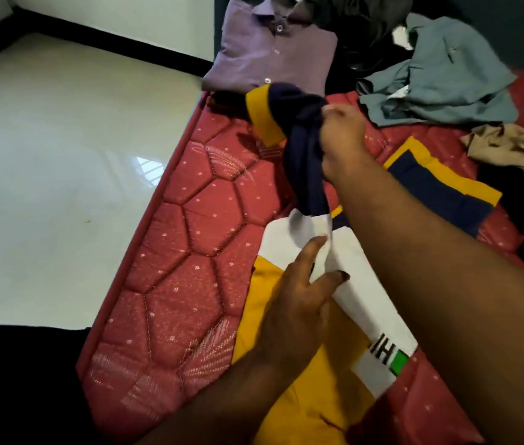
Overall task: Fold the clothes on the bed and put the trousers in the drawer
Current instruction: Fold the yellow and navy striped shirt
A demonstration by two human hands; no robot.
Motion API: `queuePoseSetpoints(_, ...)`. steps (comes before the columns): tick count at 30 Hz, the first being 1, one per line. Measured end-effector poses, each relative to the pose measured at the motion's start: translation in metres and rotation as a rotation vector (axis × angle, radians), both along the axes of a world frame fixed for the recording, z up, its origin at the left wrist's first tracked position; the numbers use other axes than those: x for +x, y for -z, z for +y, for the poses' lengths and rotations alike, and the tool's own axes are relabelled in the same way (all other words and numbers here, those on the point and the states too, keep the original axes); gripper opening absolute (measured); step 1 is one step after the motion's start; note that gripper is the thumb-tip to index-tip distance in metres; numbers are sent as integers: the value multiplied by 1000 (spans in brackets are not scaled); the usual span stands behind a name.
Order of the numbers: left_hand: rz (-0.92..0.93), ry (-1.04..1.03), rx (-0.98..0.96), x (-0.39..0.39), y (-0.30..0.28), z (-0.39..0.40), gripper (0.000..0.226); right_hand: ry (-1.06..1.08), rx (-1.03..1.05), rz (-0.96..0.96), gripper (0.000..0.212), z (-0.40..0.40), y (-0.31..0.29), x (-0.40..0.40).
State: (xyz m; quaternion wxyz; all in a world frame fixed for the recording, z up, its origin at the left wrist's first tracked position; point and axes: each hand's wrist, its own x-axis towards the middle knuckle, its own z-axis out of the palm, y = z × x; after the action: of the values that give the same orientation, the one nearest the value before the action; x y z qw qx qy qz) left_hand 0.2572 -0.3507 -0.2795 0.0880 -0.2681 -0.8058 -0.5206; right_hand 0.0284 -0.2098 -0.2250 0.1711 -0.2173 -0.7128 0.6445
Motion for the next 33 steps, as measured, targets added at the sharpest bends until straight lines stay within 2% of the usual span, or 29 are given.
queuePoseSetpoints(2, 35, 85, -132, 4, 3, 6, 49, 26, -249, -13, 74, 62, -2, 19)
queuePoseSetpoints(3, 18, 123, -209, 6, 4, 8, 62, 72, -323, -37, 77, 81, -9, 45)
queuePoseSetpoints(5, -36, 173, -324, 9, 3, 15, 81, 177, -298, -223, 41, 110, -14, 91)
queuePoseSetpoints(7, -72, 155, -386, 11, -6, 26, 84, 303, -231, -379, 26, 135, 2, 137)
queuePoseSetpoints(8, -109, 133, -423, 8, -10, 30, 82, 373, -242, -403, 25, 145, 12, 145)
queuePoseSetpoints(11, -177, 71, -698, -5, -23, 49, 58, 343, -224, -416, 32, 162, 16, 148)
queuePoseSetpoints(13, -87, 54, -820, -9, -30, 58, 33, 287, -198, -421, 30, 165, 11, 140)
queuePoseSetpoints(16, 29, 140, -824, -8, -24, 62, 21, 255, -124, -398, 39, 171, 15, 122)
queuePoseSetpoints(18, 102, 175, -706, -5, -18, 63, 15, 287, -99, -377, 53, 179, 22, 109)
queuePoseSetpoints(21, 245, 169, -498, 0, -15, 70, 18, 358, -102, -267, 55, 190, 23, 97)
queuePoseSetpoints(25, 365, 183, -539, 3, -1, 83, 18, 485, -122, 5, 42, 218, 17, 91)
queuePoseSetpoints(27, 331, 193, -609, 4, 11, 82, 22, 563, -101, -28, 32, 236, 24, 98)
queuePoseSetpoints(29, 284, 209, -739, 6, 19, 82, 41, 549, -34, -229, 12, 245, 32, 108)
queuePoseSetpoints(31, 230, 235, -848, 6, 22, 84, 67, 502, 32, -383, 66, 248, 40, 112)
queuePoseSetpoints(32, 214, 237, -881, 6, 24, 86, 76, 446, 80, -380, 89, 242, 36, 116)
queuePoseSetpoints(33, 210, 236, -903, 7, 25, 88, 80, 366, 193, -391, 103, 241, 37, 116)
